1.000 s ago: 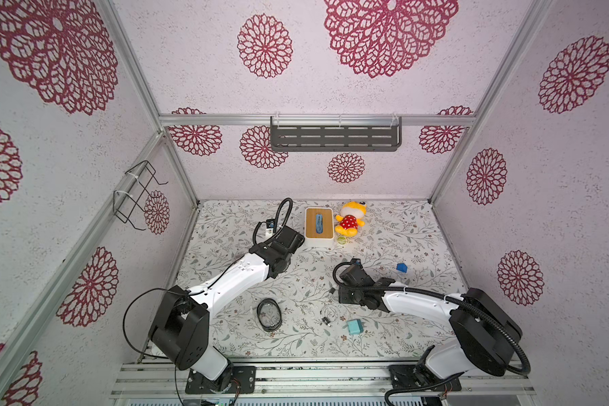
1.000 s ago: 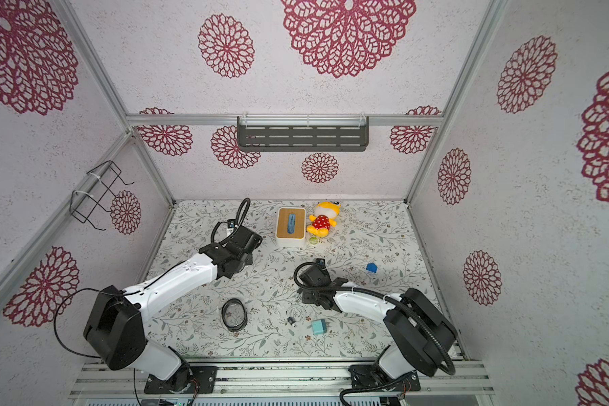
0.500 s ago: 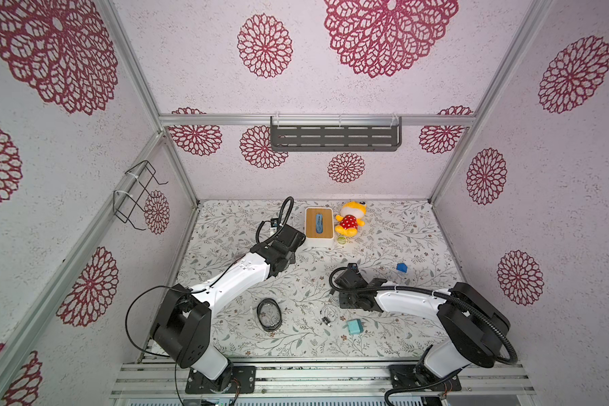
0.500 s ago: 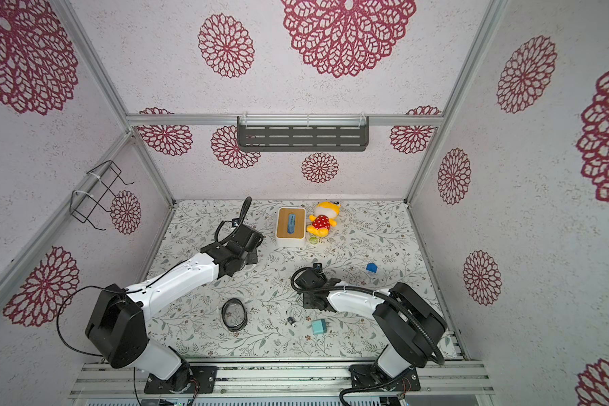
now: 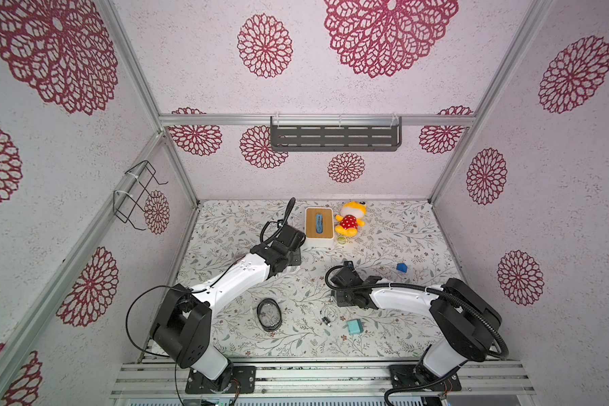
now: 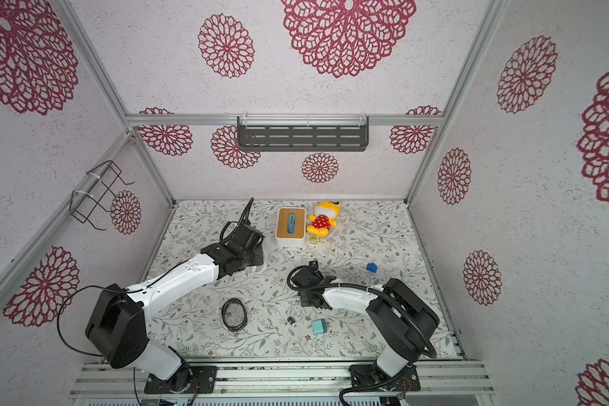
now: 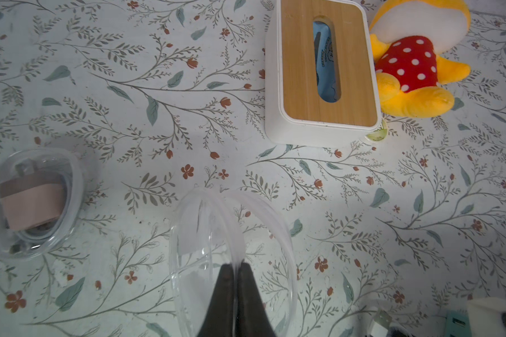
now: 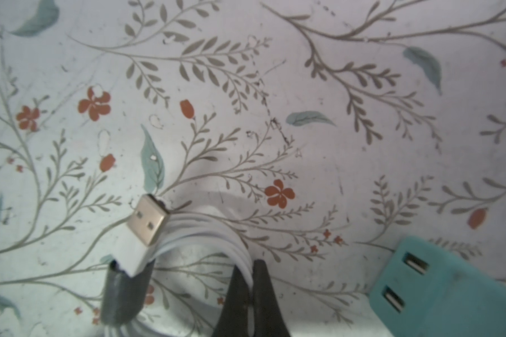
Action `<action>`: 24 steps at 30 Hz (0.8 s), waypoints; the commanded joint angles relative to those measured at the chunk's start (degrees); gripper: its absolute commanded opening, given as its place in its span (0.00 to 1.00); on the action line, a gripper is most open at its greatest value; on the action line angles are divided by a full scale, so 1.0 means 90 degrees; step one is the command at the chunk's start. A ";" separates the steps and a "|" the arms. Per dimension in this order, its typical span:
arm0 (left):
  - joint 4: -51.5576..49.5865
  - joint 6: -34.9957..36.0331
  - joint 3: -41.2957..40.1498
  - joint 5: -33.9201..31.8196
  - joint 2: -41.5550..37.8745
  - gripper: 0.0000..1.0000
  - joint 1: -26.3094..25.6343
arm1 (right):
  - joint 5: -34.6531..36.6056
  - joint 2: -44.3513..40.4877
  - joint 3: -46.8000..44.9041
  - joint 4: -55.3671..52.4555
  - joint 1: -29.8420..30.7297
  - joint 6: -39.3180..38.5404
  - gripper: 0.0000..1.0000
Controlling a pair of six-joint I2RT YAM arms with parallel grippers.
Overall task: Pack away charging kits
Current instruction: Pick up the charging cable from the center of the board, then place the charging cable in the storage bag.
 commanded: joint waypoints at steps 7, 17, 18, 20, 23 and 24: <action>0.0519 0.0181 -0.0187 0.1104 -0.0152 0.00 0.0087 | 0.0213 -0.0675 0.0766 -0.0513 0.0037 -0.0016 0.00; 0.0600 0.0189 -0.0070 0.1643 0.0237 0.00 0.0098 | 0.0023 -0.0316 0.2037 -0.0694 0.0181 -0.0095 0.00; 0.0596 0.0185 -0.0067 0.1645 0.0250 0.00 0.0098 | 0.0054 -0.0284 0.2117 -0.0716 0.0193 -0.0104 0.00; 0.0590 0.0186 -0.0062 0.1643 0.0250 0.00 0.0098 | 0.0115 -0.0250 0.2198 -0.0719 0.0190 -0.0113 0.00; 0.0642 0.0187 -0.0091 0.1706 0.0199 0.00 0.0098 | 0.0112 -0.0051 0.2327 -0.0699 0.0192 -0.0117 0.00; 0.0669 0.0189 -0.0106 0.1755 0.0182 0.00 0.0096 | 0.0083 0.0069 0.2397 -0.0714 0.0194 -0.0126 0.00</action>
